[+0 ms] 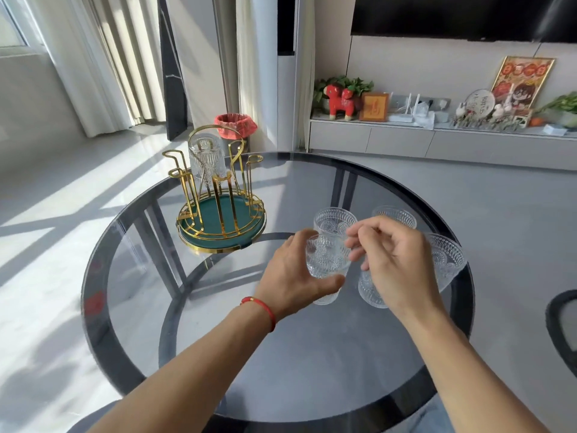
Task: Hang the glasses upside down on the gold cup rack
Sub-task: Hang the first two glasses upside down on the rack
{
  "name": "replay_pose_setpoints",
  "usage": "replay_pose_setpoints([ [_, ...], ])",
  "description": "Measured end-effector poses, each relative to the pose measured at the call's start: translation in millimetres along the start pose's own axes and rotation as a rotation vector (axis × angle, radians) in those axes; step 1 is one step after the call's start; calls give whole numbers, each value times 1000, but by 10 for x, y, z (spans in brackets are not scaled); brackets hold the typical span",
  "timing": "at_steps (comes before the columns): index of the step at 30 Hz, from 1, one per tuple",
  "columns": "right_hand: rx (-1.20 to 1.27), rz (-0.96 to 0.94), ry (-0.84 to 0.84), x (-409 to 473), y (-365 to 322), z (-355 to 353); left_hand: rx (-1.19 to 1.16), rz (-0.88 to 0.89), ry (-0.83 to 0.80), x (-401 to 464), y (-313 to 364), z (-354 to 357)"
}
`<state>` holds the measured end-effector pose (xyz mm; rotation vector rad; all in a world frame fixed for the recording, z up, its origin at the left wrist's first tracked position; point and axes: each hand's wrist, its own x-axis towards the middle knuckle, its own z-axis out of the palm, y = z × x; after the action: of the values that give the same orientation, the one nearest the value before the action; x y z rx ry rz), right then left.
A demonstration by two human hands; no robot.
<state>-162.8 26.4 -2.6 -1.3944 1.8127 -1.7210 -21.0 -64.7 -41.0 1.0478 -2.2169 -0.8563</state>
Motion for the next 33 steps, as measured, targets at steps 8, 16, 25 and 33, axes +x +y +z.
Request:
replay_pose_setpoints([
  [8,-116,-43,-53,-116,3,11,-82,-227,128,95,57,-337],
  [16,-168,-89,-281,-227,-82,423,-995,-507,72,13,-43,-706],
  [25,-150,-156,-141,-17,-241,711,-825,-472,272,163,-183,-688],
  [33,-181,-56,50,847,-346,677,538,-84,267,76,-1005,-543],
])
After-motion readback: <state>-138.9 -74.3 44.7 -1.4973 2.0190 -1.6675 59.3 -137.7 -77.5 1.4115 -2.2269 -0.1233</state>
